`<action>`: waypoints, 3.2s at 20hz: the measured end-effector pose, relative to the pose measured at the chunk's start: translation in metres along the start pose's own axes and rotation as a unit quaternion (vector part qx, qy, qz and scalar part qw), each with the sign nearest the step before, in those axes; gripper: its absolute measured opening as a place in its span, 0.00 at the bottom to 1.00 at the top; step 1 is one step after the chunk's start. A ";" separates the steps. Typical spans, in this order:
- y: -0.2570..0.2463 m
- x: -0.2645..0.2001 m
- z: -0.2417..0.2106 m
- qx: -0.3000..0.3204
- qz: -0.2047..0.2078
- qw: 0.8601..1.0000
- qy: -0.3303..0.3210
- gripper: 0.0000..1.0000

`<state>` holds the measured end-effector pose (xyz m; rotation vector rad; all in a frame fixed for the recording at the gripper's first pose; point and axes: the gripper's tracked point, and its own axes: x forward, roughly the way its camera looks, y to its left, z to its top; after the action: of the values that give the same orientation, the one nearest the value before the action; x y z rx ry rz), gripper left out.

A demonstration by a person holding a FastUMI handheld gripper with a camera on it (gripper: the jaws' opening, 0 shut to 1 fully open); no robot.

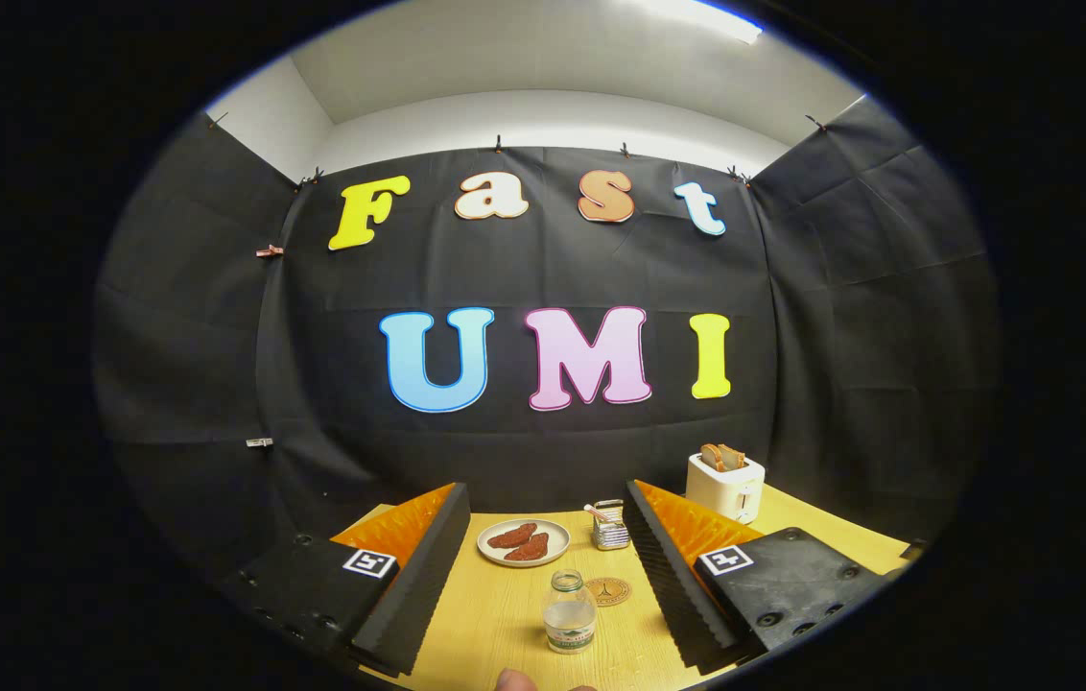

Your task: Take the bottle from table, then pour the juice into the cup, finally place the bottle on the coaster

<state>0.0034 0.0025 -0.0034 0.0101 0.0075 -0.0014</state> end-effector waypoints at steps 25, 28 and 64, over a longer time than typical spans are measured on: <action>-0.013 0.007 -0.079 -0.013 -0.021 1.000 0.008 0.98; -0.020 0.009 -0.117 -0.006 -0.038 0.999 0.023 0.98; -0.009 0.068 -0.232 0.095 -0.061 0.988 0.103 0.76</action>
<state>0.0692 -0.0040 -0.2359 0.1998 0.2153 -0.1240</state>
